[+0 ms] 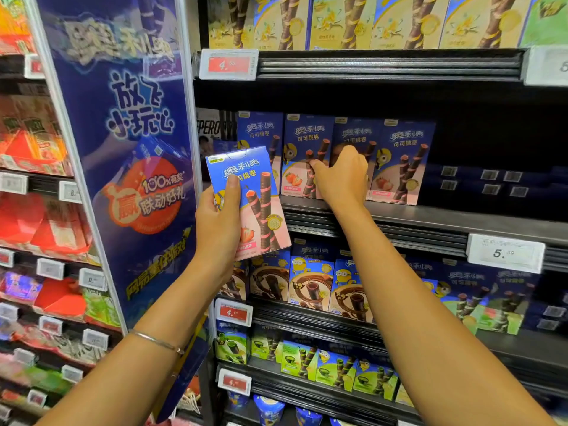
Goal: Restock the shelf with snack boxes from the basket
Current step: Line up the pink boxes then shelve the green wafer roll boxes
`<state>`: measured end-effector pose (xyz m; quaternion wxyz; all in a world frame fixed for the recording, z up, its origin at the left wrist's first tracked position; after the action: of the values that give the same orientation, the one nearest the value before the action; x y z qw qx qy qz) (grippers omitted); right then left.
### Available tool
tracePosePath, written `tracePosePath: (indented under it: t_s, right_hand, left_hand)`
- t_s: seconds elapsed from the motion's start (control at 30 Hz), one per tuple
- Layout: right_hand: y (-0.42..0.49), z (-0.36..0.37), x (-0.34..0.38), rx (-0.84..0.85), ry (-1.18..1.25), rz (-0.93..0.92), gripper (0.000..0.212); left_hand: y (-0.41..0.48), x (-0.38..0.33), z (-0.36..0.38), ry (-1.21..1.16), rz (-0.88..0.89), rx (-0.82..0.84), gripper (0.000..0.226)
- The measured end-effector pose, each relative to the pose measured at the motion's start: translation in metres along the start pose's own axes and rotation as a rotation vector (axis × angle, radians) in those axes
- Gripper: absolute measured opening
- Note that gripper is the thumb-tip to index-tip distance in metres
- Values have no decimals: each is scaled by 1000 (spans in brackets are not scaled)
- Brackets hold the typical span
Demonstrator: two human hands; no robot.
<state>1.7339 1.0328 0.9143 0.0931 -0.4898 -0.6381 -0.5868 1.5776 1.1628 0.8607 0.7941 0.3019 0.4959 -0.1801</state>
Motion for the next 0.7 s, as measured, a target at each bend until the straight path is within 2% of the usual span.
tracePosePath:
  t_s: [0.27, 0.37, 0.47, 0.57, 0.7]
  right_hand:
    - [-2, -8, -1, 17, -3, 24, 50]
    - [-19, -28, 3, -1, 180, 1, 47]
    - [-50, -48, 15, 173, 489, -39, 32]
    - [-69, -60, 23, 379, 519, -50, 34]
    - [-67, -77, 22, 339, 412, -73, 32]
  left_hand:
    - [-3, -1, 4, 8, 7, 17, 34]
    - [-5, -4, 5, -7, 10, 19, 45]
    - [-8, -7, 12, -41, 13, 51, 50]
    - [-11, -12, 23, -71, 23, 74, 48]
    - [-12, -15, 38, -92, 37, 108, 40]
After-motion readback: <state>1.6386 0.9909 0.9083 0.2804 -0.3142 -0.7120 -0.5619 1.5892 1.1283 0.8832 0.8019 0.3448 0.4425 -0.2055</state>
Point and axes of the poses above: each hand's wrist, its own y-axis towards the middle knuckle, its own z-axis out of the palm, x = y × z, the point moved 1 cm from there along y, towards the middle knuckle, and after that the axes turned 6 degrees about -x, right-handed, at the moved point
